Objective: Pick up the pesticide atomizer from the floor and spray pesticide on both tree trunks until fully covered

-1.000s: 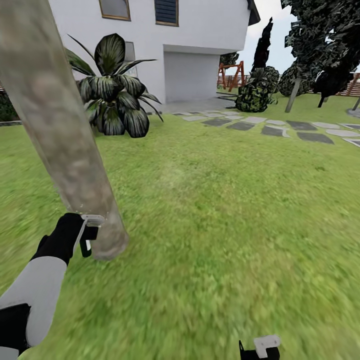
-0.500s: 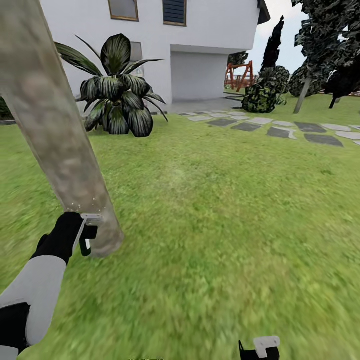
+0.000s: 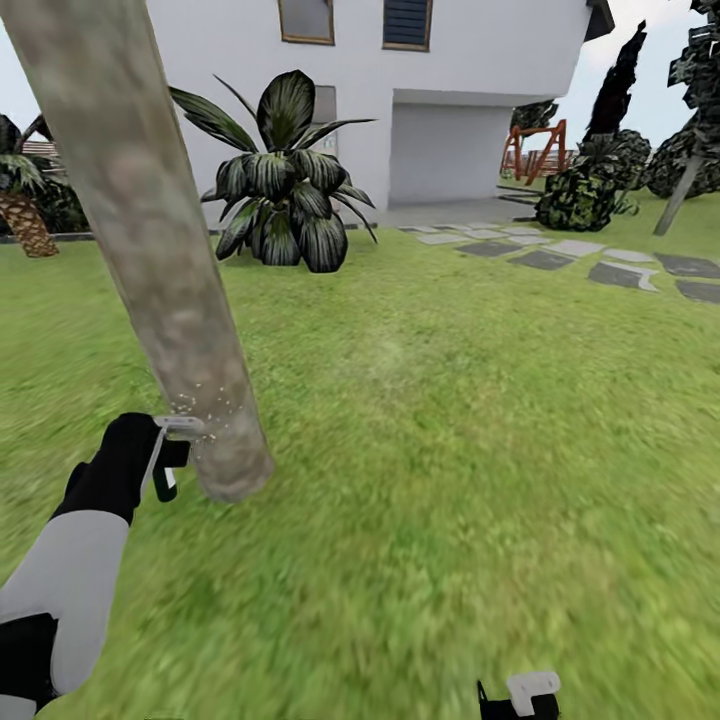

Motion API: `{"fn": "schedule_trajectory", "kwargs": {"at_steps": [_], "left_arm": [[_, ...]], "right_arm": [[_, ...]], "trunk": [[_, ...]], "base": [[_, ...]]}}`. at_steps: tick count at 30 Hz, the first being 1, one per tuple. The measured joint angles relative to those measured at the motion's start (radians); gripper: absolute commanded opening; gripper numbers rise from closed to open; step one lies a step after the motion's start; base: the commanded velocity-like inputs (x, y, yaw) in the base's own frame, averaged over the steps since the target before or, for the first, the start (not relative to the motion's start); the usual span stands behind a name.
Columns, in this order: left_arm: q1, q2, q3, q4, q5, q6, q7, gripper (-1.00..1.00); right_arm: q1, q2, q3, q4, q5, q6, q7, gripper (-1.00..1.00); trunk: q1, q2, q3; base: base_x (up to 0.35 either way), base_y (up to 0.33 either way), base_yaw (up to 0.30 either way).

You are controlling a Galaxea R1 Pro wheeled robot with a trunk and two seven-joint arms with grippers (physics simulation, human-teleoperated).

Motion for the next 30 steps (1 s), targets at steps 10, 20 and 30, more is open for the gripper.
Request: {"fn": "schedule_trajectory", "kwargs": {"at_steps": [10, 20, 30], "left_arm": [[0.005, -0.001, 0.002, 0.002, -0.002, 0.000, 0.000, -1.00], [0.005, 0.001, 0.004, 0.002, -0.002, 0.000, 0.000, -1.00], [0.005, 0.012, 0.005, 0.001, -0.002, 0.000, 0.000, -1.00]], "right_arm": [[0.000, -0.001, -0.001, 0.000, 0.000, 0.000, 0.000, 1.00], [0.000, -0.001, 0.000, 0.000, 0.000, 0.000, 0.000, 1.00], [0.000, -0.001, 0.000, 0.001, 0.000, 0.000, 0.000, 1.00]], "trunk": [[0.000, 0.000, 0.000], [0.000, 0.000, 0.000], [0.000, 0.000, 0.000]], "base": [[0.191, -0.202, 0.010], [0.122, -0.254, 0.000], [0.046, -0.267, 0.117]]}}
